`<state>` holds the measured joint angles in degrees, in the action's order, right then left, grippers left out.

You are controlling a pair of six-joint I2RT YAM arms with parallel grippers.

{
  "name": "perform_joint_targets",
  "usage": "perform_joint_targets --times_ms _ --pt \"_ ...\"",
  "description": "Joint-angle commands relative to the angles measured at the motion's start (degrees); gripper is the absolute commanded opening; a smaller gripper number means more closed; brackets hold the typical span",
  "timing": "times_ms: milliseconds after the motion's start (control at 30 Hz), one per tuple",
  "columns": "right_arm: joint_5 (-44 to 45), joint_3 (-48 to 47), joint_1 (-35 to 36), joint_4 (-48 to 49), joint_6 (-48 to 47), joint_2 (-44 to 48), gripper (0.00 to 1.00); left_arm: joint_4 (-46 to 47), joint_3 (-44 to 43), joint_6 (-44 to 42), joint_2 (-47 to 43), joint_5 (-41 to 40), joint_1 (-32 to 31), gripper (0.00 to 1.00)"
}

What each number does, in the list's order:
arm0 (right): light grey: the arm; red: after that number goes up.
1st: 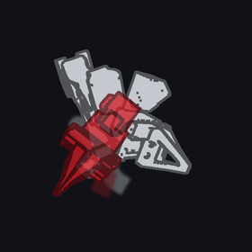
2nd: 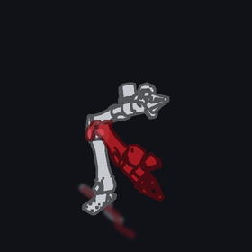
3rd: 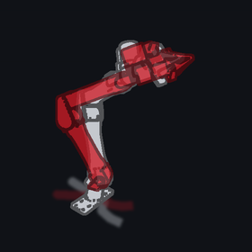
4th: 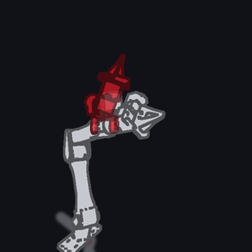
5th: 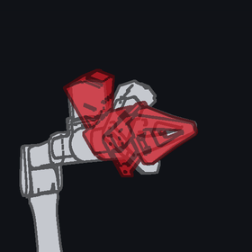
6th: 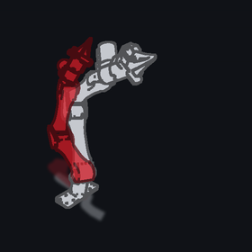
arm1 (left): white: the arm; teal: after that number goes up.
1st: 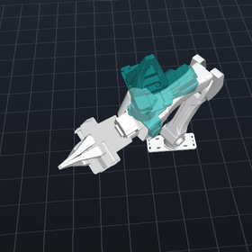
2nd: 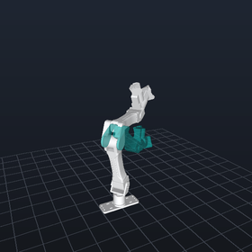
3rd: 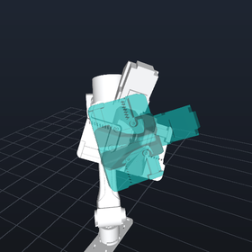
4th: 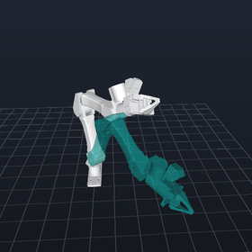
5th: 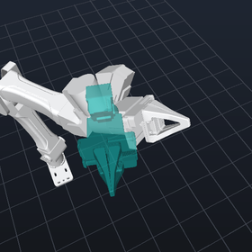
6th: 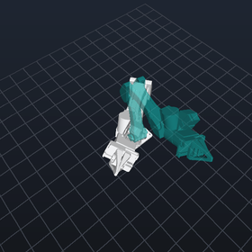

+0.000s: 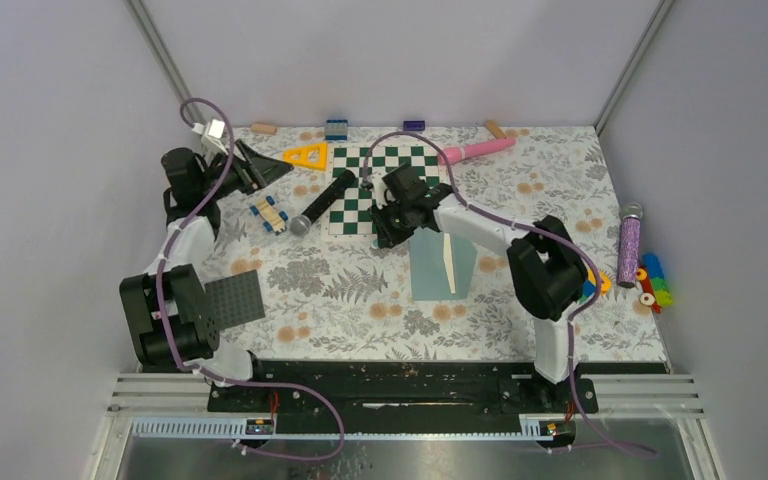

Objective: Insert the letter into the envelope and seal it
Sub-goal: Place the solid glue at the center of the board.

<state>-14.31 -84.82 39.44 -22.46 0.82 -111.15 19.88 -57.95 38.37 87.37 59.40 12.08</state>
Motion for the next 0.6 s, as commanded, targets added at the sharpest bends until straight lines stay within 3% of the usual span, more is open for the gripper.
perform_joint_targets --times_ms 0,267,567 --pt "8.37 -6.55 3.1 -1.06 2.01 -3.68 0.06 2.1 2.58 -1.54 -5.12 2.87 3.34 0.81" --pt "10.3 -3.41 5.73 -1.4 2.98 -5.78 0.09 8.48 8.17 2.58 -7.89 3.6 4.18 0.81" --pt "10.84 0.47 7.18 -1.63 1.68 -5.34 0.23 13.73 9.32 7.21 -7.51 4.95 4.86 0.81"
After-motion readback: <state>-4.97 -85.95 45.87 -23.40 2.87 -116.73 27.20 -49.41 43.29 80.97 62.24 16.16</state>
